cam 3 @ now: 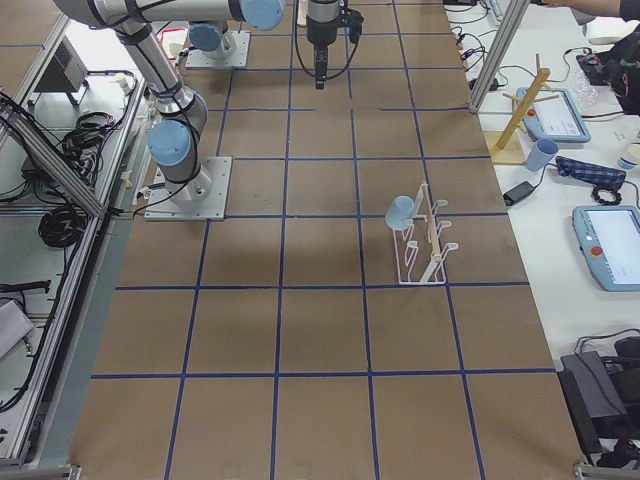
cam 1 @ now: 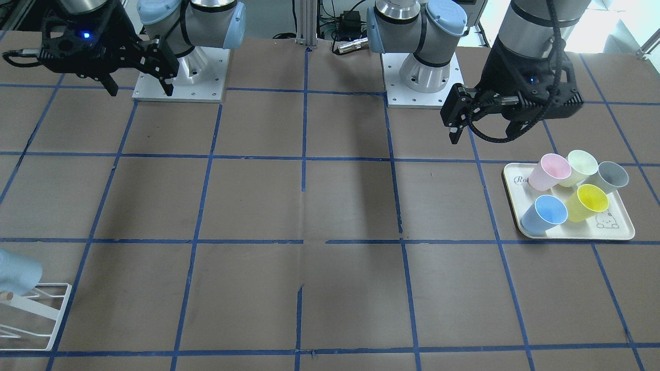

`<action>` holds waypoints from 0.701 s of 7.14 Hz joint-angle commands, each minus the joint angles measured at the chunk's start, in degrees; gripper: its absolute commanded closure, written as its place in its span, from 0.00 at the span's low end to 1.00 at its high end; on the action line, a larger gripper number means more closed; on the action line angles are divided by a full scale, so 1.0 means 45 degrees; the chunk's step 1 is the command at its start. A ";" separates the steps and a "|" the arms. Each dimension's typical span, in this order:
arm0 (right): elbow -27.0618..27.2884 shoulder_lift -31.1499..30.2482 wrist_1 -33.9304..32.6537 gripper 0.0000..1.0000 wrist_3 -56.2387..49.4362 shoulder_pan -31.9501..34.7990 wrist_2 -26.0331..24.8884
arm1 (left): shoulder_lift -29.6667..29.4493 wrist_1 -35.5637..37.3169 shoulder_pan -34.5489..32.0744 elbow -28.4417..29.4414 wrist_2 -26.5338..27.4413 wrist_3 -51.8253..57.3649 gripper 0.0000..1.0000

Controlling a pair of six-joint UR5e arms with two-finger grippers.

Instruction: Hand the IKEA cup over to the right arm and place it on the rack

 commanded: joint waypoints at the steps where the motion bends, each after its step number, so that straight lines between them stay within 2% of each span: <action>1: 0.0639 -0.0661 0.0140 0.00 0.0040 0.0058 -0.0027 | -0.0020 0.0021 -0.0009 0.0025 -0.0588 -0.0294 0.00; 5: 0.0365 -0.0565 0.0434 0.00 0.0040 0.0058 -0.0009 | -0.0019 -0.0096 -0.0009 0.0025 -0.0825 -0.0296 0.00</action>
